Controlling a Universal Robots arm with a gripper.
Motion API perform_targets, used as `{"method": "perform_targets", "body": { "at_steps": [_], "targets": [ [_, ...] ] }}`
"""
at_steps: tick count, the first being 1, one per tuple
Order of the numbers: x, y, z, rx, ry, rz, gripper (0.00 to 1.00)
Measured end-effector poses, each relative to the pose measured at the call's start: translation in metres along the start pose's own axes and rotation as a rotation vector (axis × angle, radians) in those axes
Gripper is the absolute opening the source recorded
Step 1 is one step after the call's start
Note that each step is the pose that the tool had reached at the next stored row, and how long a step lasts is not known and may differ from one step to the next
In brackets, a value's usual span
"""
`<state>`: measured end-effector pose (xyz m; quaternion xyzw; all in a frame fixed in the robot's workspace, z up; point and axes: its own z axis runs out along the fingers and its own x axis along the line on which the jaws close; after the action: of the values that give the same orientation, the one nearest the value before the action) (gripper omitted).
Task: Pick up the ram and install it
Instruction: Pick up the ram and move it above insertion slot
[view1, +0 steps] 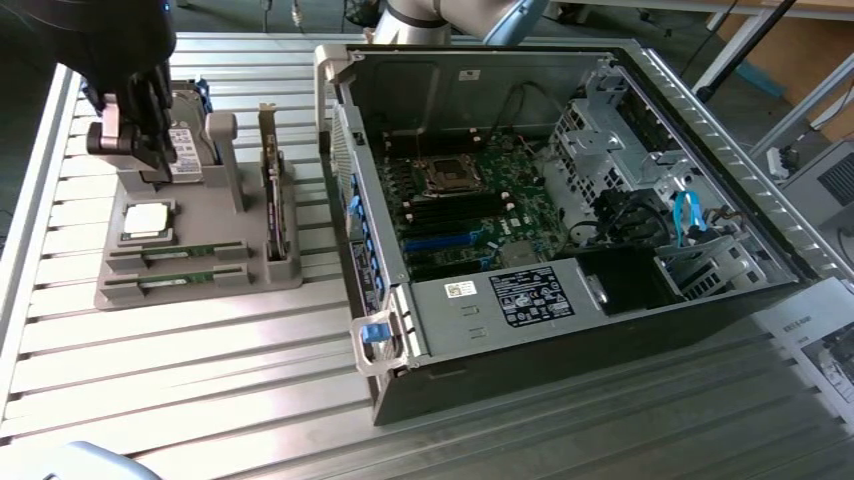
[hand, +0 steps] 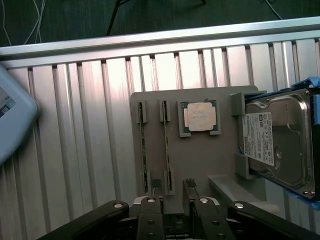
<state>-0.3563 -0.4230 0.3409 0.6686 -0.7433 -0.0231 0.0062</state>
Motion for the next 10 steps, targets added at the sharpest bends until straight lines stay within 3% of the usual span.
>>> {"method": "perform_targets", "body": {
  "at_steps": [10],
  "targets": [
    [0.000,-0.0005,0.0115,0.0000,0.0000,0.000,0.30]
  ]
}}
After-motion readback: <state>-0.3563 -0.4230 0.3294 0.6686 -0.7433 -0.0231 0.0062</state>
